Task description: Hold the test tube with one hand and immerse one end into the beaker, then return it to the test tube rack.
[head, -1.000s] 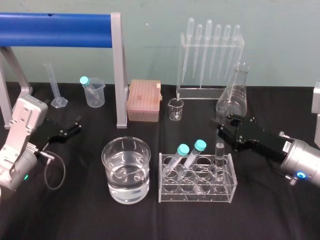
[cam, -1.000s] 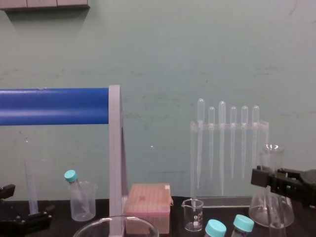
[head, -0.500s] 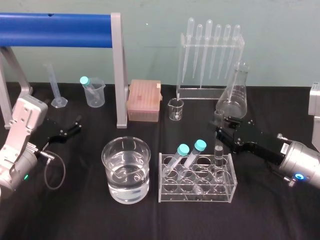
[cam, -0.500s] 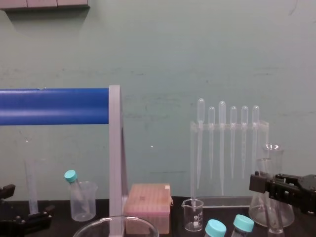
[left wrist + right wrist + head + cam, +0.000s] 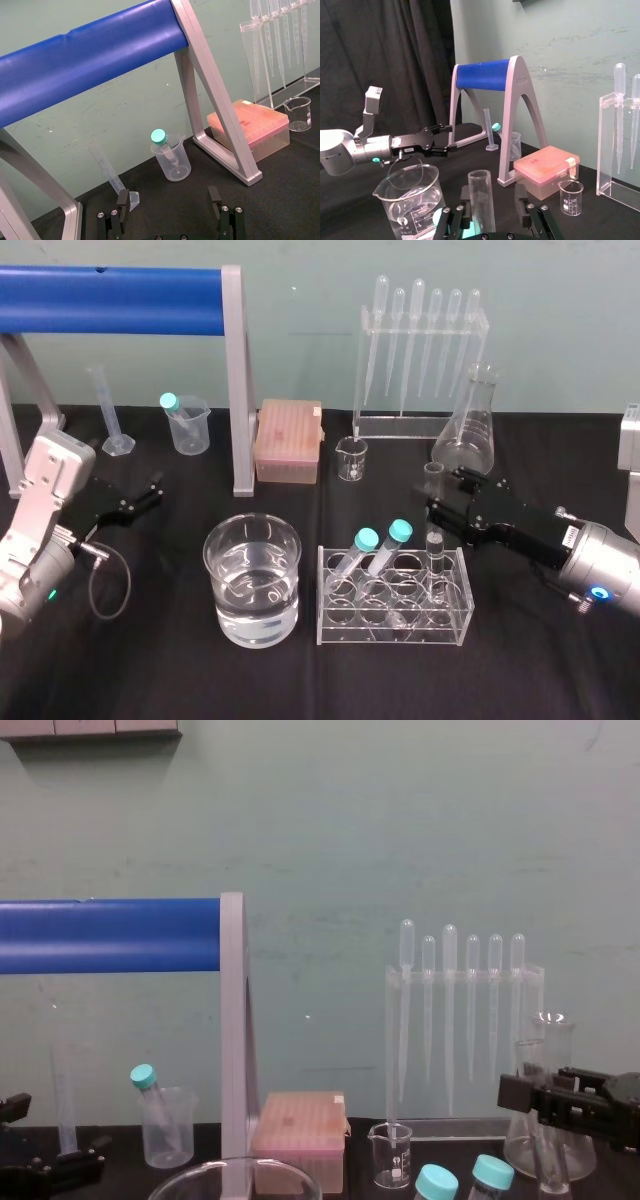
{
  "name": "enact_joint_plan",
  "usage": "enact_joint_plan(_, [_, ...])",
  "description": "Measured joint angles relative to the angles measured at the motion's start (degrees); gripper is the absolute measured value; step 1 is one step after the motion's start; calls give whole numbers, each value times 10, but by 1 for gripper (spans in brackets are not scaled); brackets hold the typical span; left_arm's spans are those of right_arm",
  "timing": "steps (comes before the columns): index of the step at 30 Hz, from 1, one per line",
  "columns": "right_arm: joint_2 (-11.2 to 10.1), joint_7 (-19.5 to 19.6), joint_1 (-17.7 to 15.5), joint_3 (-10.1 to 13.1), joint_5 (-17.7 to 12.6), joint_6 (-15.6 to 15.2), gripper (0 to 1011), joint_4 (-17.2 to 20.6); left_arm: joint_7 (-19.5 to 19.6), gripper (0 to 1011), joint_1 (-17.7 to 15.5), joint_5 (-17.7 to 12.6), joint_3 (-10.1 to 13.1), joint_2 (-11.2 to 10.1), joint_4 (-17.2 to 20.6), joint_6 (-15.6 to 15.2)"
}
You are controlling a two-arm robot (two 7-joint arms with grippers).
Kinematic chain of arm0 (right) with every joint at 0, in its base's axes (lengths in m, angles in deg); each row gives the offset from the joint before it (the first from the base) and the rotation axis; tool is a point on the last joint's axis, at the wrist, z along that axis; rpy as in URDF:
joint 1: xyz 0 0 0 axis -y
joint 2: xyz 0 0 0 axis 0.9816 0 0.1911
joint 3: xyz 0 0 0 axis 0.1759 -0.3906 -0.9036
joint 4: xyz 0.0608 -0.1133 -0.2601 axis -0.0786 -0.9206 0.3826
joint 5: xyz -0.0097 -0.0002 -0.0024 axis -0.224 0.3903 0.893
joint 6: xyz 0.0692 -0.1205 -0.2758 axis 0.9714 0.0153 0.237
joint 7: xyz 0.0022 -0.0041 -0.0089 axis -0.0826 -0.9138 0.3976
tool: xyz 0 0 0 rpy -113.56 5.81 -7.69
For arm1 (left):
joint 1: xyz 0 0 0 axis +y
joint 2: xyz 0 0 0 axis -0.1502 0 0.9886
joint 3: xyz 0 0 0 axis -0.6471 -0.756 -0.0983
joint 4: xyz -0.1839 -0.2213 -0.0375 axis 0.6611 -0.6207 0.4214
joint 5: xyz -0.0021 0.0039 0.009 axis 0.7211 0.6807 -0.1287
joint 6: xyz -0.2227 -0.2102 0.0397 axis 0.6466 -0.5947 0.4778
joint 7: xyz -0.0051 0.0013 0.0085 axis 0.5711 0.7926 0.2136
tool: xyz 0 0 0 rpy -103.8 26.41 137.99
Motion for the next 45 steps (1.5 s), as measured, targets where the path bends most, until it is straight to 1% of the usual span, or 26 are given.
enact_joint_plan(1, [0, 0, 0, 0, 0, 0, 583, 0, 0, 1000, 0, 0, 0, 0, 0, 0])
enact_joint_plan(4, [0, 0, 0, 0, 0, 0, 643, 0, 0, 1000, 0, 0, 0, 0, 0, 0])
enact_joint_plan(5, [0, 0, 0, 0, 0, 0, 705, 0, 0, 1000, 0, 0, 0, 0, 0, 0])
enact_joint_plan(7, [0, 0, 0, 0, 0, 0, 739, 0, 0, 1000, 0, 0, 0, 0, 0, 0])
enact_joint_plan(9, [0, 0, 0, 0, -1, 0, 816, 1, 0, 1000, 0, 0, 0, 0, 0, 0])
enact_joint_plan(11, [0, 0, 0, 0, -1, 0, 846, 1, 0, 1000, 0, 0, 0, 0, 0, 0])
enact_joint_plan(12, [0, 0, 0, 0, -1, 0, 905, 1, 0, 1000, 0, 0, 0, 0, 0, 0])
enact_joint_plan(16, [0, 0, 0, 0, -1, 1, 995, 1, 0, 1000, 0, 0, 0, 0, 0, 0])
enact_joint_plan(24, [0, 0, 0, 0, 0, 1, 1002, 1, 0, 1000, 0, 0, 0, 0, 0, 0])
enact_joint_plan(26, [10, -11, 20, -5, 4, 13, 1002, 0, 0, 1000, 0, 0, 0, 0, 0, 0])
enact_joint_plan(27, [18, -19, 34, -7, 7, 24, 1002, 0, 0, 1000, 0, 0, 0, 0, 0, 0])
enact_joint_plan(28, [21, -23, 40, -7, 8, 31, 1002, 1, 0, 1000, 0, 0, 0, 0, 0, 0])
enact_joint_plan(29, [28, -28, 52, -6, 9, 45, 1002, 5, 0, 1000, 0, 0, 0, 0, 0, 0])
enact_joint_plan(30, [28, -28, 52, -6, 9, 45, 1002, 5, 0, 1000, 0, 0, 0, 0, 0, 0])
enact_joint_plan(31, [32, -30, 60, -2, 10, 61, 1002, 11, 0, 1000, 0, 0, 0, 0, 0, 0])
enact_joint_plan(33, [37, -28, 68, 6, 13, 78, 1002, 20, 0, 1000, 0, 0, 0, 0, 0, 0])
enact_joint_plan(34, [40, -16, 72, 17, 18, 95, 1002, 29, 0, 1000, 0, 0, 0, 0, 0, 0])
enact_joint_plan(36, [41, 2, 73, 26, 30, 107, 1000, 39, 0, 1000, 0, 0, 0, 0, 0, 0])
enact_joint_plan(37, [39, 31, 71, 38, 47, 113, 1002, 49, 0, 1000, 0, 0, 0, 0, 0, 0])
enact_joint_plan(39, [38, 59, 65, 49, 61, 114, 1002, 59, 0, 1000, 0, 0, 0, 0, 0, 0])
enact_joint_plan(40, [36, 78, 60, 56, 68, 112, 1002, 63, 0, 1000, 0, 0, 0, 0, 0, 0])
enact_joint_plan(42, [31, 143, 36, 79, 90, 88, 1002, 75, 0, 1000, 0, 0, 0, 0, 0, 0])
enact_joint_plan(45, [28, 180, 19, 92, 99, 66, 1002, 76, 0, 1000, 0, 0, 0, 0, 0, 0])
